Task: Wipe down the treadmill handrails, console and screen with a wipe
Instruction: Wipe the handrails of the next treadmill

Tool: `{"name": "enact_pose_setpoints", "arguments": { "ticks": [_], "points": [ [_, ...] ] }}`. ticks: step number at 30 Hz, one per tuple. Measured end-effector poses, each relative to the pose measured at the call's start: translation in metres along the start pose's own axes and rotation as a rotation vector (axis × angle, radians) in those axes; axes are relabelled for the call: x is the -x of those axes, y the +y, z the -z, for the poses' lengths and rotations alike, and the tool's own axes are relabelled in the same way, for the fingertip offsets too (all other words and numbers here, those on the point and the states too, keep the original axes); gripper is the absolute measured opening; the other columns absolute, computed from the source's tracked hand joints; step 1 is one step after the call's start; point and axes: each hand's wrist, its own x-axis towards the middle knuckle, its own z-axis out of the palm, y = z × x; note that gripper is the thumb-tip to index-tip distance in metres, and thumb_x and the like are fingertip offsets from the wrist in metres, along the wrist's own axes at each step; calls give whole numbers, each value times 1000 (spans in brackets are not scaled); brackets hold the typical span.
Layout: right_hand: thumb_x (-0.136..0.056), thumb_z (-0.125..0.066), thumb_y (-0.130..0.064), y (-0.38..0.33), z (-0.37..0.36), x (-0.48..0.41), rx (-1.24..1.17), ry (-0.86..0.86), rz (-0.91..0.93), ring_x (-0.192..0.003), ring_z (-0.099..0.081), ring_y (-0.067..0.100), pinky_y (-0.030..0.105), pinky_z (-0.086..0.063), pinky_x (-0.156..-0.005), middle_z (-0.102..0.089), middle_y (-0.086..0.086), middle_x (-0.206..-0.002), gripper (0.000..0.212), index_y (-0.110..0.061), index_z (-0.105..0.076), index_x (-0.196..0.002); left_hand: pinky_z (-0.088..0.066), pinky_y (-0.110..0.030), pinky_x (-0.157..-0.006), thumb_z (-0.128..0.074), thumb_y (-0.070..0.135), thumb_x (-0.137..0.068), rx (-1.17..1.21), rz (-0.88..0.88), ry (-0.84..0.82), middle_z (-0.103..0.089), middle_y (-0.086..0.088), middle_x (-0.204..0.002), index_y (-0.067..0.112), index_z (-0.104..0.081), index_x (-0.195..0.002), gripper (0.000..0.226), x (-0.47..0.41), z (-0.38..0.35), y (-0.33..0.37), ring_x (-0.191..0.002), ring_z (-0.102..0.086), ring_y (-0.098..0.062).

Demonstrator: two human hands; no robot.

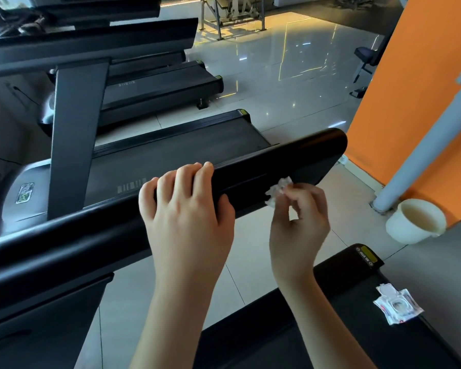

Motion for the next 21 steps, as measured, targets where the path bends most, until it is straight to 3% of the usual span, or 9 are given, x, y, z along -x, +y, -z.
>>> {"name": "enact_pose_setpoints", "arguments": {
  "ticks": [5,8,11,15,17,21],
  "points": [
    [-85,-65,6,-8,0,11,-25,-115,101,-87,-60,14,18,-48,-83,-61,13,-90,5,5,-67,-81,-28,-40,-99,-60,23,-79,8,1,26,-66,-5,-108,9,-66,-112,36,1,-2,-1,-103,-55,-28],
    [-84,-65,9,-1,3,-11,-33,-42,17,-87,-55,-3,13,-46,-79,-60,14,-89,5,6,-67,-81,-28,-40,-100,-60,25,-81,6,-13,22,-66,-4,-111,9,-65,-113,37,1,-2,-2,-104,-57,-30],
    [-85,-64,8,-5,1,-23,-27,39,-77,-86,-53,-5,10,-43,-77,-57,7,-92,5,6,-68,-87,-27,-39,-101,-58,30,-83,11,5,31,-66,-4,-112,10,-65,-113,37,2,-2,-3,-104,-55,-28],
    [-91,-61,0,-16,3,-21,-22,-107,61,-77,-58,21,21,-47,-71,-59,10,-90,12,5,-71,-91,-27,-39,-100,-60,33,-84,-11,10,39,-66,-4,-112,10,-65,-113,37,2,-4,-2,-105,-52,-25],
    [-92,-57,-6,-15,5,-33,14,-153,116,-74,-58,25,23,-46,-67,-59,9,-87,17,2,-73,-92,-27,-39,-100,-58,34,-85,-16,15,45,-66,-4,-112,10,-65,-113,38,3,-4,-2,-105,-50,-25],
    [-85,-58,0,-8,6,-64,92,-105,31,-73,-59,32,26,-44,-62,-59,10,-84,15,-2,-74,-87,-28,-41,-99,-57,35,-85,-15,20,71,-66,-5,-111,10,-65,-113,38,3,-7,-2,-104,-50,-26]
  ]
}}
